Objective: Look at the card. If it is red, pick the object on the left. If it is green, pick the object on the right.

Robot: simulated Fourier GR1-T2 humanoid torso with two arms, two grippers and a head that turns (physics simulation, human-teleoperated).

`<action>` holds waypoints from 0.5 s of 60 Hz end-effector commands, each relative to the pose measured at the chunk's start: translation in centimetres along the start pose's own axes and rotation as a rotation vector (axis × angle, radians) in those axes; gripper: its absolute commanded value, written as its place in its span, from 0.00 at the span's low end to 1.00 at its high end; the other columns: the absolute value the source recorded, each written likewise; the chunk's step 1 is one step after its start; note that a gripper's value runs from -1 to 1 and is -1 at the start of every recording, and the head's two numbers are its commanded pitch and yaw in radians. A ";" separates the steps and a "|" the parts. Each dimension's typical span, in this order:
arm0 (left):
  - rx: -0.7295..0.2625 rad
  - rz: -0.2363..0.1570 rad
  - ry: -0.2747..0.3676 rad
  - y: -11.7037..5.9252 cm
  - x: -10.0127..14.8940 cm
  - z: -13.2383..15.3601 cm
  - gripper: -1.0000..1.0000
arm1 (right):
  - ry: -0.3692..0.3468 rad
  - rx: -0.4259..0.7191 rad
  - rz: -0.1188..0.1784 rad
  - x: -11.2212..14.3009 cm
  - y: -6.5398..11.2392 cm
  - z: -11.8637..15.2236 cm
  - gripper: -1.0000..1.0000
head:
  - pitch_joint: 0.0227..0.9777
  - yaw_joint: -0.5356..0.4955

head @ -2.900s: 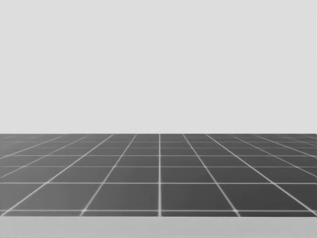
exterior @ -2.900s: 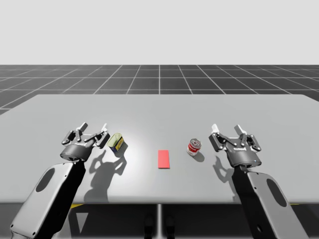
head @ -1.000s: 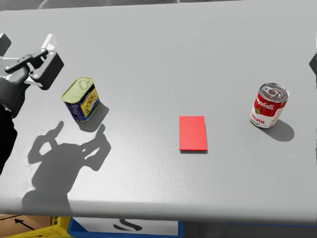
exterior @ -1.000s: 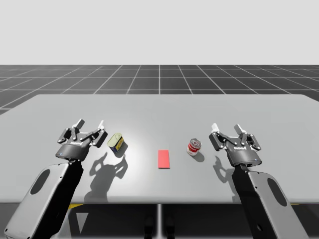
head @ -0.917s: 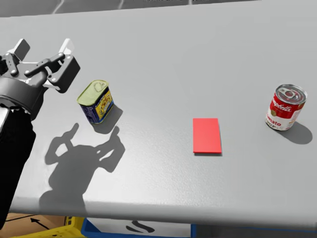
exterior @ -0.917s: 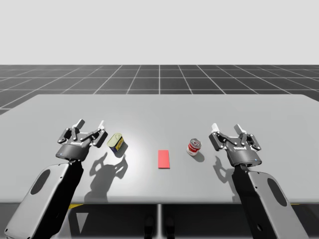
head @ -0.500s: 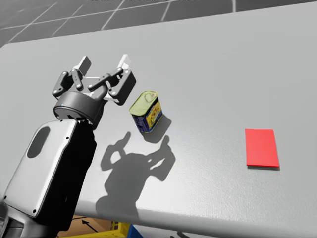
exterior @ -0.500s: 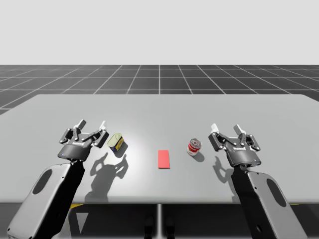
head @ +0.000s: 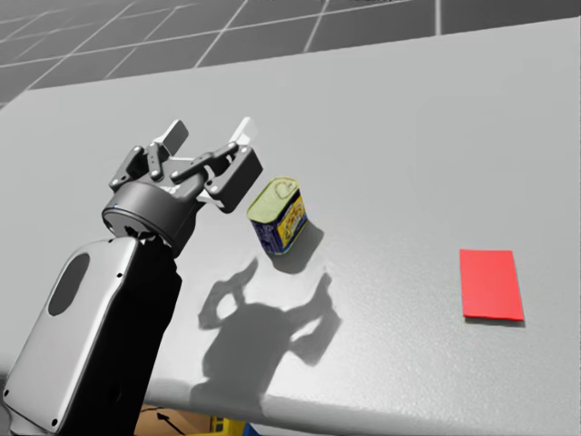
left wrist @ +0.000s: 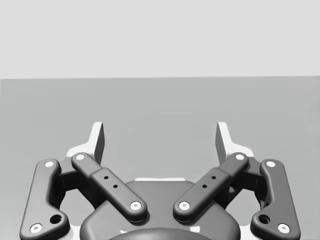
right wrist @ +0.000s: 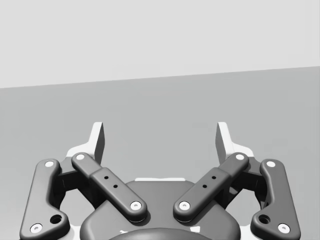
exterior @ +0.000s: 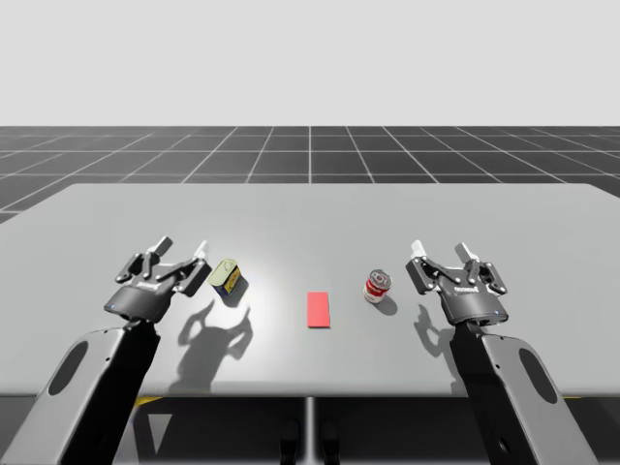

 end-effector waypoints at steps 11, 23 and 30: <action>-0.168 -0.049 0.062 -0.3 -0.4 4.1 0.00 | 0.000 -0.001 0.000 -0.1 0.0 0.0 0.00 | 0.81 0.84; -0.189 -0.068 0.129 0.9 -3.4 5.2 0.00 | -0.003 0.001 0.002 -0.1 0.0 -0.1 0.00 | 0.80 0.85; -0.191 -0.066 0.173 1.2 -5.2 5.5 0.00 | -0.008 0.000 0.005 -0.1 0.0 -0.1 0.00 | 0.79 0.85</action>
